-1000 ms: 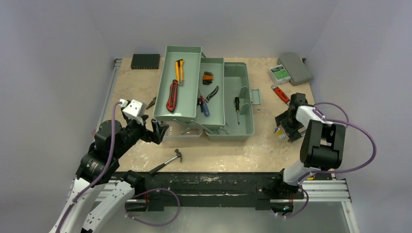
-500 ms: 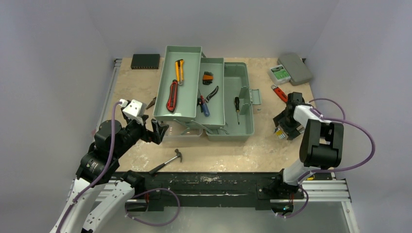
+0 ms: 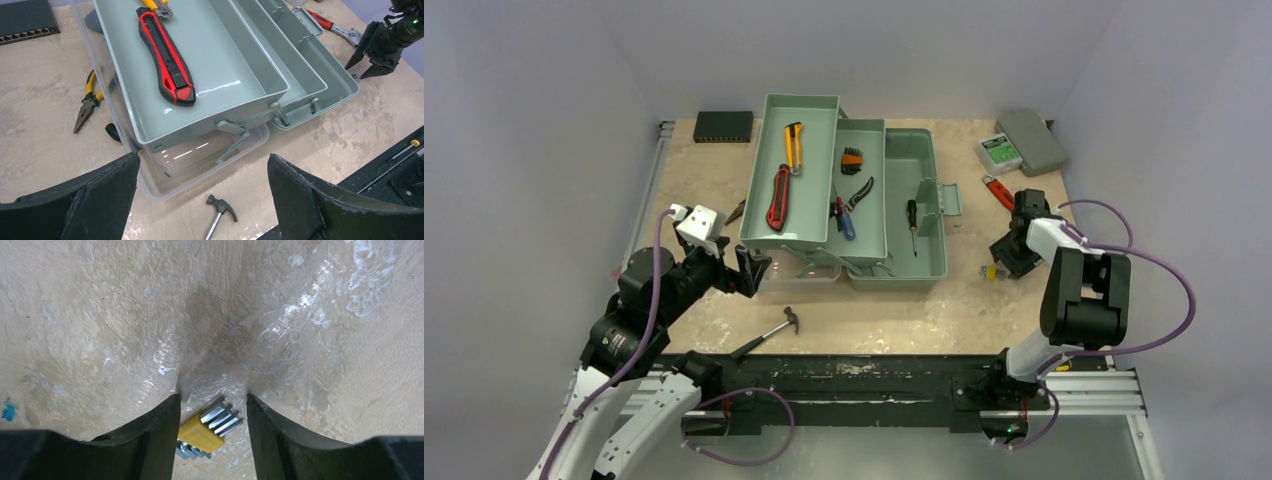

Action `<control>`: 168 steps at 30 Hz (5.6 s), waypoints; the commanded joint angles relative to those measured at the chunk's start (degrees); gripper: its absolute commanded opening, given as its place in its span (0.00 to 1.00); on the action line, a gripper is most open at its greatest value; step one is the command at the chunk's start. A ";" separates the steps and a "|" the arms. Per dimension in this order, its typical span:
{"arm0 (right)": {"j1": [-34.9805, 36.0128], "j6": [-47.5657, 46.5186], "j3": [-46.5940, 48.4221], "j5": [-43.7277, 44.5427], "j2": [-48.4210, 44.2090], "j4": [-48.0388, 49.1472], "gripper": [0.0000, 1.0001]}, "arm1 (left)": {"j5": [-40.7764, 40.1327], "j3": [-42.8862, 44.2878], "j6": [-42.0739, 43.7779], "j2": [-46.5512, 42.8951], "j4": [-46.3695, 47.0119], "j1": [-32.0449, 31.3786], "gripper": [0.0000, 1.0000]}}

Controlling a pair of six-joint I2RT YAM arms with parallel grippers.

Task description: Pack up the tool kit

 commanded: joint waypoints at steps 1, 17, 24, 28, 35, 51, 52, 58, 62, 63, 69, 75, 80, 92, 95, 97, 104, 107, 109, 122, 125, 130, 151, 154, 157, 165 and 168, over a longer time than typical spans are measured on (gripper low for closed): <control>0.58 2.60 -2.71 -6.23 2.17 3.90 0.49 | 0.47 0.41 0.86 0.08 1.16 0.41 0.95; 1.29 -20.39 0.95 -11.35 -1.86 8.46 0.99 | 0.95 0.38 0.69 -0.71 1.19 0.42 0.95; 5.41 -26.41 -0.77 -10.84 -5.68 11.22 0.99 | 1.69 0.33 0.51 -0.89 1.32 0.23 0.95; 8.25 -28.87 0.03 -7.52 -5.65 9.11 0.99 | 1.79 0.38 0.42 -0.78 1.44 0.05 0.95; 10.45 -29.74 -1.67 -5.22 -4.70 7.38 0.99 | 2.00 0.36 0.33 -0.44 1.58 -0.17 0.95; 10.43 -27.75 -1.16 -0.42 -6.16 4.58 0.95 | 2.08 0.42 0.42 0.56 1.86 -0.89 0.95; 10.50 -27.54 -1.03 0.73 -7.32 4.08 0.95 | 2.11 0.42 0.42 0.59 1.83 -0.96 0.95; 10.46 -25.68 -1.49 1.85 -9.71 2.42 0.96 | 2.04 0.46 0.42 0.39 1.82 -1.17 0.95; 10.29 -24.42 -0.18 0.55 -4.49 0.85 0.97 | 1.96 0.34 0.49 0.17 1.77 -1.24 0.95; 10.21 -24.10 0.28 0.05 -2.98 0.32 0.97 | 1.82 0.36 0.48 0.12 1.73 -1.26 0.95; 9.18 -22.60 0.06 -3.57 1.82 0.52 0.91 | 1.68 0.41 0.51 -0.34 1.65 -1.47 0.95; 9.19 -21.10 -0.71 -2.10 0.47 -0.32 0.89 | 1.61 0.41 0.53 -0.41 1.58 -1.70 0.95; 9.19 -20.89 -0.81 -1.46 -3.17 -0.66 0.98 | 1.55 0.46 0.51 -0.70 1.49 -1.78 0.95; 8.18 -16.40 -6.29 -12.24 -3.39 9.52 0.83 | 1.35 0.41 0.55 -1.03 1.30 -1.84 0.95; 8.57 -15.04 -6.12 -14.05 -3.64 10.95 0.82 | 1.26 0.43 0.60 -0.81 1.35 -1.81 0.95; 8.58 -14.26 -5.94 -15.58 -4.29 11.91 0.82 | 1.22 0.48 0.60 -0.72 1.36 -1.77 0.95; 10.33 -12.96 -4.19 -19.40 -5.52 12.28 0.83 | 1.17 0.52 0.60 -0.45 1.37 -1.77 0.95; 10.33 -12.47 -3.77 -20.42 -6.27 12.26 0.82 | 1.17 0.50 0.64 -0.47 1.36 -1.78 0.95; 10.33 -12.80 -3.21 -19.24 -7.03 11.20 0.82 | 1.09 0.58 0.64 -0.45 1.26 -1.73 0.95; 10.33 -19.03 1.74 -2.07 -11.31 -1.19 0.99 | 1.18 0.50 0.60 -0.58 1.27 -1.76 0.95; 10.42 -19.89 0.94 0.29 -11.05 -1.33 0.99 | 1.17 0.55 0.55 -0.57 1.29 -1.73 0.95; 10.42 -21.85 0.92 0.32 -7.53 -0.98 0.99 | 1.18 0.57 0.60 -0.54 1.20 -1.78 0.95; 11.07 -31.44 -0.80 -9.24 -0.40 6.60 0.95 | 1.34 0.50 0.59 -0.10 1.29 -1.77 0.95; 11.74 -31.17 -0.49 -8.41 0.49 6.04 0.94 | 1.43 0.53 0.55 -0.12 1.45 -1.79 0.95; 12.88 -30.96 -0.19 -7.46 1.12 5.35 0.93 | 1.42 0.58 0.57 -0.10 1.45 -1.74 0.95; 13.83 -30.13 0.18 -7.27 1.76 4.73 0.81 | 1.53 0.50 0.60 -0.32 1.41 -1.72 0.95; 13.93 -29.93 0.02 -7.34 1.75 4.85 0.69 | 1.53 0.50 0.60 -0.20 1.38 -1.77 0.95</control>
